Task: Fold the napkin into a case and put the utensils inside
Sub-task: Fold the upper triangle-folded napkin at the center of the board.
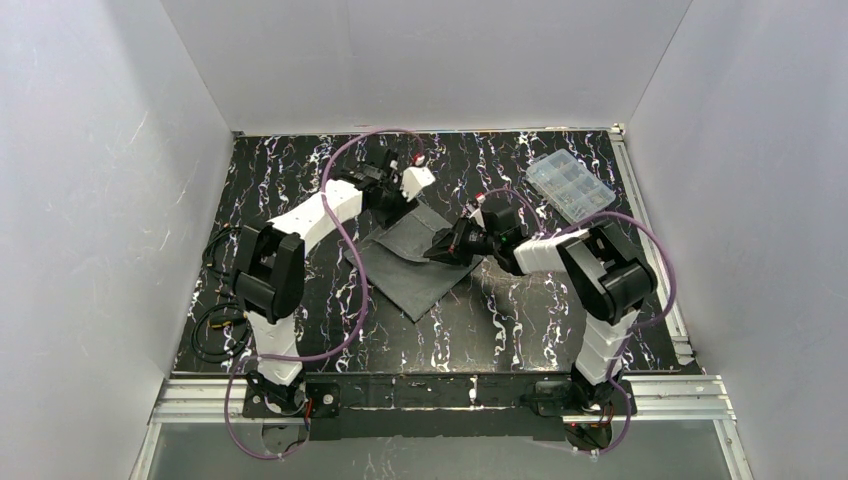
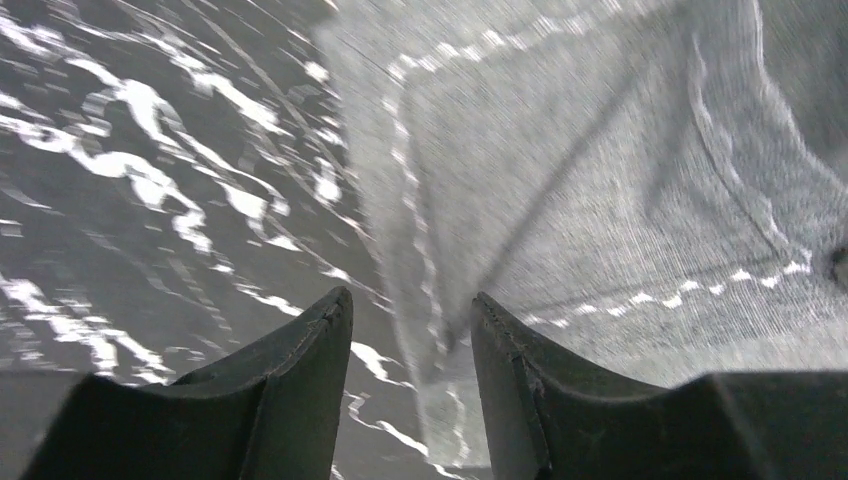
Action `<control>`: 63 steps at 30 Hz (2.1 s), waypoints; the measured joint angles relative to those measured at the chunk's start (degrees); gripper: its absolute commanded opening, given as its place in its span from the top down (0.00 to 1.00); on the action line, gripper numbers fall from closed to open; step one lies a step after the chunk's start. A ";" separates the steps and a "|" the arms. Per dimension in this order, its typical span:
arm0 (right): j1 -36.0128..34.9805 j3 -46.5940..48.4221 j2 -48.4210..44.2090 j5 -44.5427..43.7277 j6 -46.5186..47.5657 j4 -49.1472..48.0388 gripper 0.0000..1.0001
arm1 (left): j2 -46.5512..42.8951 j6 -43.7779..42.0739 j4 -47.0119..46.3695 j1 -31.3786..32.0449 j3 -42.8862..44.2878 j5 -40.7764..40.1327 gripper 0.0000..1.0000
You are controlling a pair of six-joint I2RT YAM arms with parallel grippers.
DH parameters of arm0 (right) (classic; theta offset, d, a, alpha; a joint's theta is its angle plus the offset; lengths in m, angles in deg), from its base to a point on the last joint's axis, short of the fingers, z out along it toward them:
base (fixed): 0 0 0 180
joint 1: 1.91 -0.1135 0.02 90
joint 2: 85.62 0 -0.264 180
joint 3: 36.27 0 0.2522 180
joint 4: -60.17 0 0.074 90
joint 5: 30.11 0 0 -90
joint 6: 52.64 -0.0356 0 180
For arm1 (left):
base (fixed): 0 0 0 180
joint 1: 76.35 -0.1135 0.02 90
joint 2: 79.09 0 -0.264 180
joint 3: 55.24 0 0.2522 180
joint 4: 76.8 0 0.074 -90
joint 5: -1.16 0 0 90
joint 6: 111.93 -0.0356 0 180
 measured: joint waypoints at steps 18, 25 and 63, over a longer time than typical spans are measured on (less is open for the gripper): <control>-12.31 -4.48 -10.71 -16.24 -5.14 14.27 0.89 | -14.40 -4.72 8.66 -4.81 -12.17 13.97 0.55; -13.62 -5.44 -11.93 -19.74 -6.40 17.33 0.89 | -14.71 -6.16 8.87 -4.81 -18.91 13.70 0.55; -12.26 -6.69 -22.77 -16.79 2.05 32.48 0.49 | -15.26 -7.06 7.98 -4.81 -22.69 8.26 0.58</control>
